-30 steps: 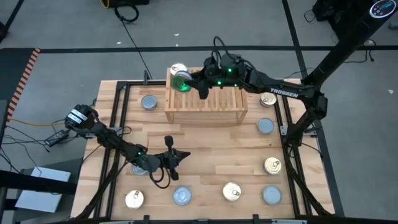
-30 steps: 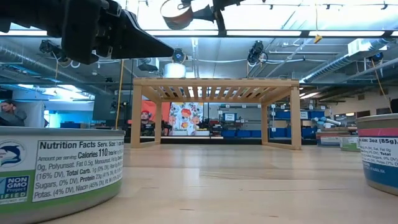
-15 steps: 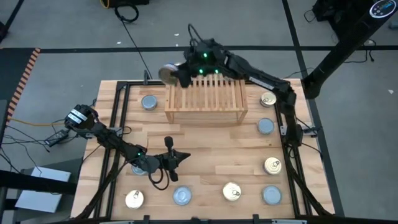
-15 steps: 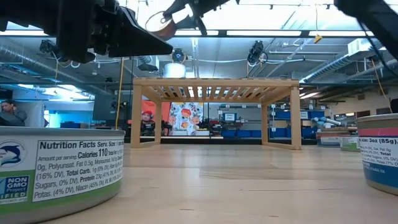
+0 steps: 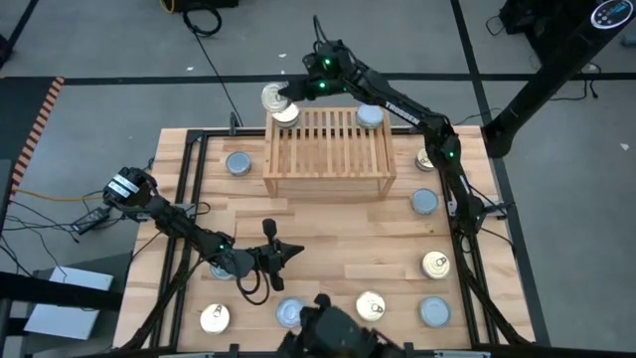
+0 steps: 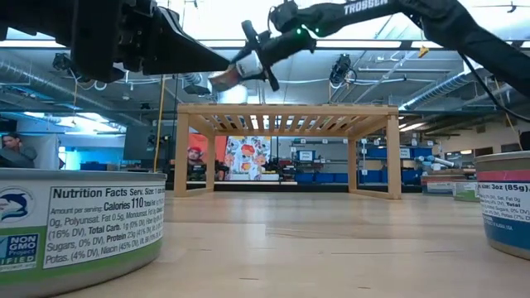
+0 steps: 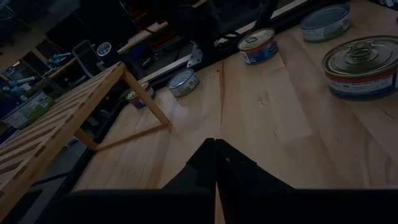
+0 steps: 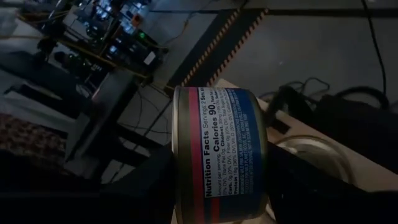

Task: Stack canned seafood by type on shelf
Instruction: Stack the blue pink tuna can on top of the blue pink tuna can on the shelf

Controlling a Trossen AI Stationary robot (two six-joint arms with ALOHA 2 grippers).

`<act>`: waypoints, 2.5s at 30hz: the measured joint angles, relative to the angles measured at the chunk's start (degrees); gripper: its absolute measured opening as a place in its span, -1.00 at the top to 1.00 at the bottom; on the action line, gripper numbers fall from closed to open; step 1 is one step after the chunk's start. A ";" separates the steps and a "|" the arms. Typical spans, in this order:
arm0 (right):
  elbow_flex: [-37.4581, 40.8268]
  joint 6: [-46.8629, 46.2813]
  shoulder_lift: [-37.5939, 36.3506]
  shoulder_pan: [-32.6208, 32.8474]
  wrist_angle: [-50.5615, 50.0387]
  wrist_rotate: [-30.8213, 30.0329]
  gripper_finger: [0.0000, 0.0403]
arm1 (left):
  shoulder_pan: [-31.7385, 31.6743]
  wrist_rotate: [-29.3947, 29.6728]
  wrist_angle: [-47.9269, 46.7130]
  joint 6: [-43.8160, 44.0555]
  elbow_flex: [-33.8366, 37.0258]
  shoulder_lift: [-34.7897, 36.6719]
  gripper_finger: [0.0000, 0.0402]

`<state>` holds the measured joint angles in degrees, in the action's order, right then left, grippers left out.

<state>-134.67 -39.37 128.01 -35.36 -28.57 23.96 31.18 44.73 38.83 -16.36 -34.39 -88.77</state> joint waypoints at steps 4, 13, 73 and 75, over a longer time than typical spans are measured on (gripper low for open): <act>0.74 -2.28 0.56 -1.28 0.29 1.02 0.00 | 0.00 -0.22 0.00 0.01 0.00 0.00 0.95; 1.81 -6.54 0.50 -1.99 -0.41 2.01 0.00 | 0.01 -0.79 0.42 0.07 0.00 0.00 0.95; 0.32 -9.87 3.14 -2.00 -0.31 6.13 -0.41 | 0.35 -0.85 0.00 0.35 0.02 0.00 0.95; -0.31 -8.62 3.01 -2.00 -2.03 5.30 -0.41 | 0.35 -0.85 0.00 0.35 0.02 0.00 0.95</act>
<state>-134.98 -47.99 131.03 -37.36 -30.61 29.25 31.53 43.88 38.83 -16.01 -34.37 -88.77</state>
